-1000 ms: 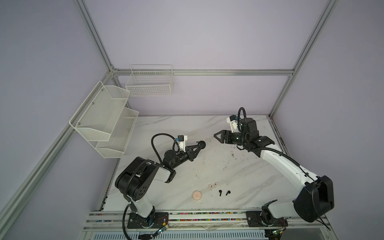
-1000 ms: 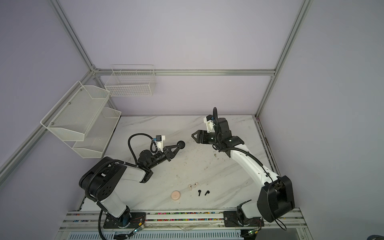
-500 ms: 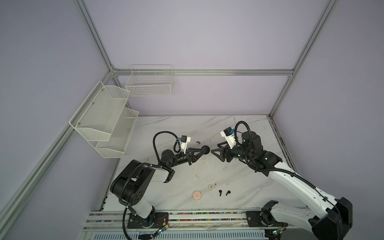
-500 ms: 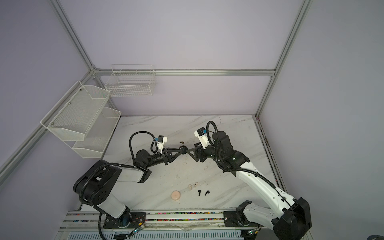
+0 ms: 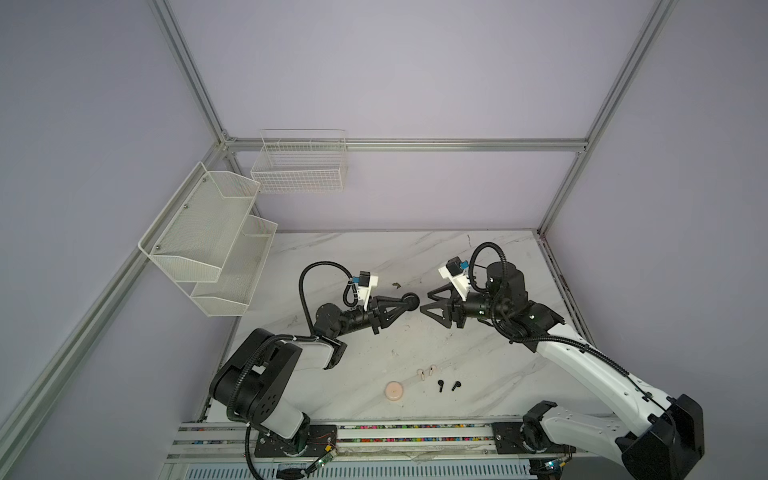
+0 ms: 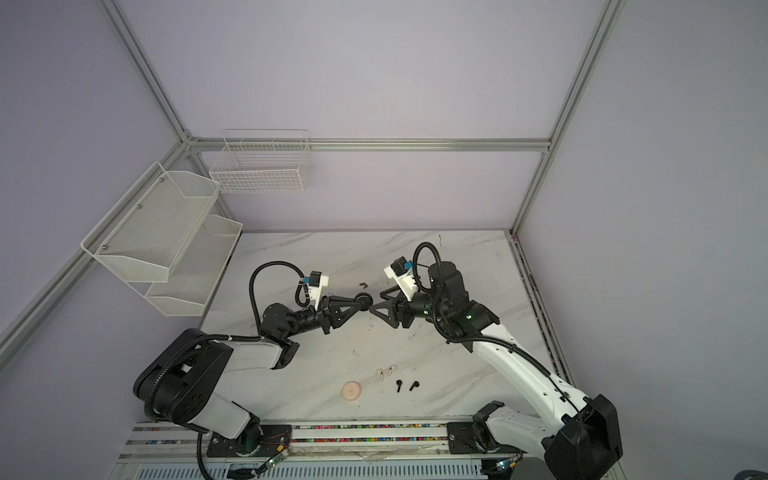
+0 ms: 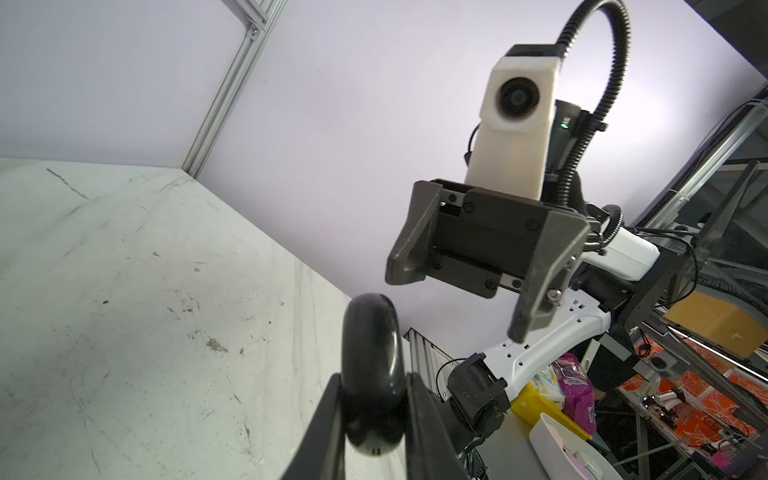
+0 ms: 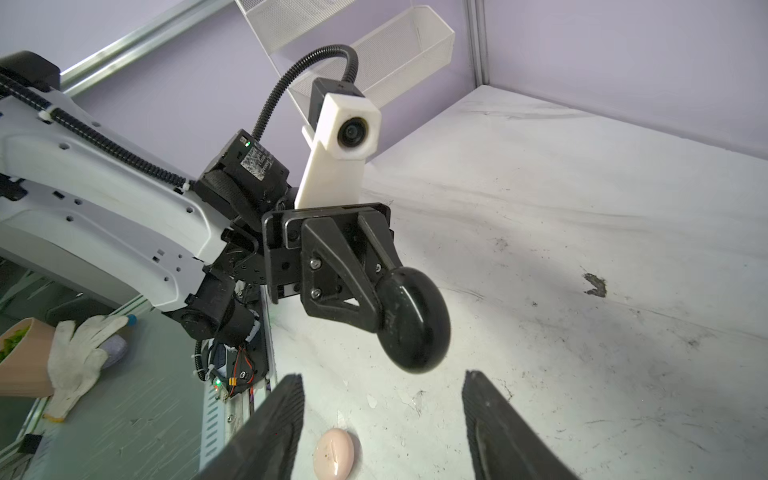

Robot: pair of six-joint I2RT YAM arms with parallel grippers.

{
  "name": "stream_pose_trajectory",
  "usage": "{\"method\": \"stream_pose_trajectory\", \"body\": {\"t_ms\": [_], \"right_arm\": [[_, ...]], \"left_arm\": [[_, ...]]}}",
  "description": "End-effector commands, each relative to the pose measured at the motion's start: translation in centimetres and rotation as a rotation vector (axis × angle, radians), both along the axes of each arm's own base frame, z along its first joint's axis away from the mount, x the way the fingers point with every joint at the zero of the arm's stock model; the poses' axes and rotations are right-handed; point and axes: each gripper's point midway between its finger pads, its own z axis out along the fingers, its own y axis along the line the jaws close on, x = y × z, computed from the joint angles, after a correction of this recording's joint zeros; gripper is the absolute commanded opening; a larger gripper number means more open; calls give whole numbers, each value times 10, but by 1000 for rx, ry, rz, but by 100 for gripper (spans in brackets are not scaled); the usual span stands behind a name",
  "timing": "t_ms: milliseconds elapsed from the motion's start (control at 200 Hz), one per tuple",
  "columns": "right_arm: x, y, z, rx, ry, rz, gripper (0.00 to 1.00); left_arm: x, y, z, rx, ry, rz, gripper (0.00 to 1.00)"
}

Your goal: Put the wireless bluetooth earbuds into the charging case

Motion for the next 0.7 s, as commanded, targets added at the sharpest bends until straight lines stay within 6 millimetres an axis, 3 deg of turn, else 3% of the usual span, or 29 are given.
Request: {"method": "stream_pose_trajectory", "body": {"t_ms": [0, 280, 660, 695], "right_arm": [[-7, 10, 6, 72, 11, 129, 62], [-12, 25, 7, 147, -1, 275, 55], [-6, 36, 7, 185, -1, 330, 40], [-2, 38, -1, 177, 23, 331, 39]], "left_arm": [[-11, 7, 16, -33, -102, 10, 0], [-14, 9, 28, -49, -135, 14, 0], [-15, 9, 30, -52, -138, 11, 0], [-15, 9, 30, -52, -139, 12, 0]]}}
